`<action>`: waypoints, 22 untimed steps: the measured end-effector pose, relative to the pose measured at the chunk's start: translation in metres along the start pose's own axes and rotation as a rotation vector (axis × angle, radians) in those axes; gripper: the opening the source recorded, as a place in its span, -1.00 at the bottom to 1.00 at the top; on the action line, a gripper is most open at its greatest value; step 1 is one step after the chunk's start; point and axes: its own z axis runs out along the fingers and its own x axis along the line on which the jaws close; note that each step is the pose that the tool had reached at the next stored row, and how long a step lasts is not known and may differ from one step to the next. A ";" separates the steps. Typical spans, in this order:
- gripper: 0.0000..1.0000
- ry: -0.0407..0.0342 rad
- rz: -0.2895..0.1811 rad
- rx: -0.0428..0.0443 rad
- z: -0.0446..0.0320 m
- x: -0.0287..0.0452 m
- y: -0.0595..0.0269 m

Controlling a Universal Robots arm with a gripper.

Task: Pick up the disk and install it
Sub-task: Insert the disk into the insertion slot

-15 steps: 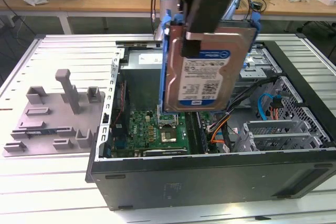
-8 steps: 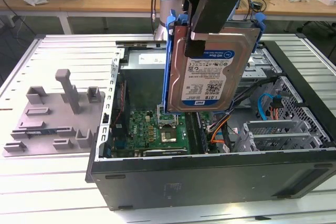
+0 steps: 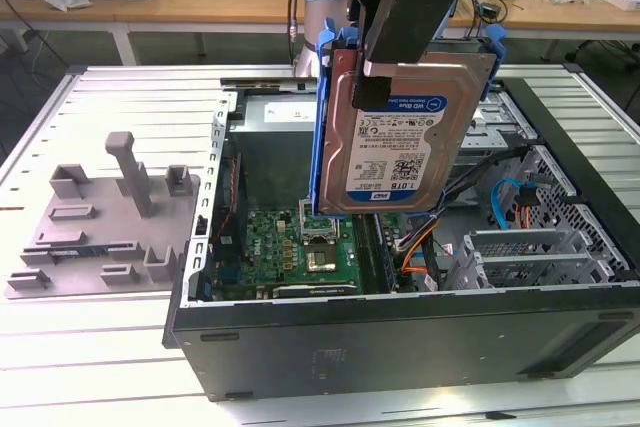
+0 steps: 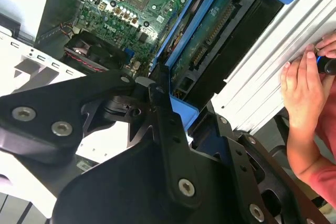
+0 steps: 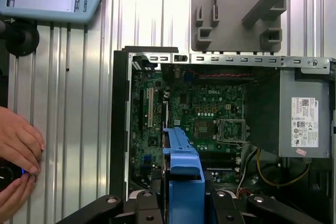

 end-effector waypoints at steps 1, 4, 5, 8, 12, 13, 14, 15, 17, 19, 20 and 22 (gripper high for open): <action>-0.26 0.0000 0.000 0.0000 0.0000 0.0000 0.0000; -0.26 0.0000 0.000 0.0000 0.0000 0.0000 -0.0001; -0.26 0.0000 0.000 0.0000 0.0000 0.0000 -0.0001; -0.26 -0.0026 0.000 0.0009 -0.0001 -0.0001 -0.0002; -0.26 -0.0130 -0.001 0.0092 0.0000 0.0000 -0.0002; -0.26 -0.0144 -0.001 0.0125 0.0000 0.0000 -0.0002; -0.26 -0.0146 -0.001 0.0149 0.0000 0.0001 -0.0002; -0.26 -0.0146 -0.001 0.0163 0.0000 0.0002 -0.0002; -0.26 -0.0150 -0.001 0.0186 0.0000 0.0007 -0.0002; -0.26 -0.0155 0.000 0.0194 0.0000 0.0014 -0.0008; -0.26 -0.0157 0.000 0.0196 0.0000 0.0017 -0.0015; -0.26 -0.0160 -0.001 0.0197 -0.0002 0.0022 -0.0047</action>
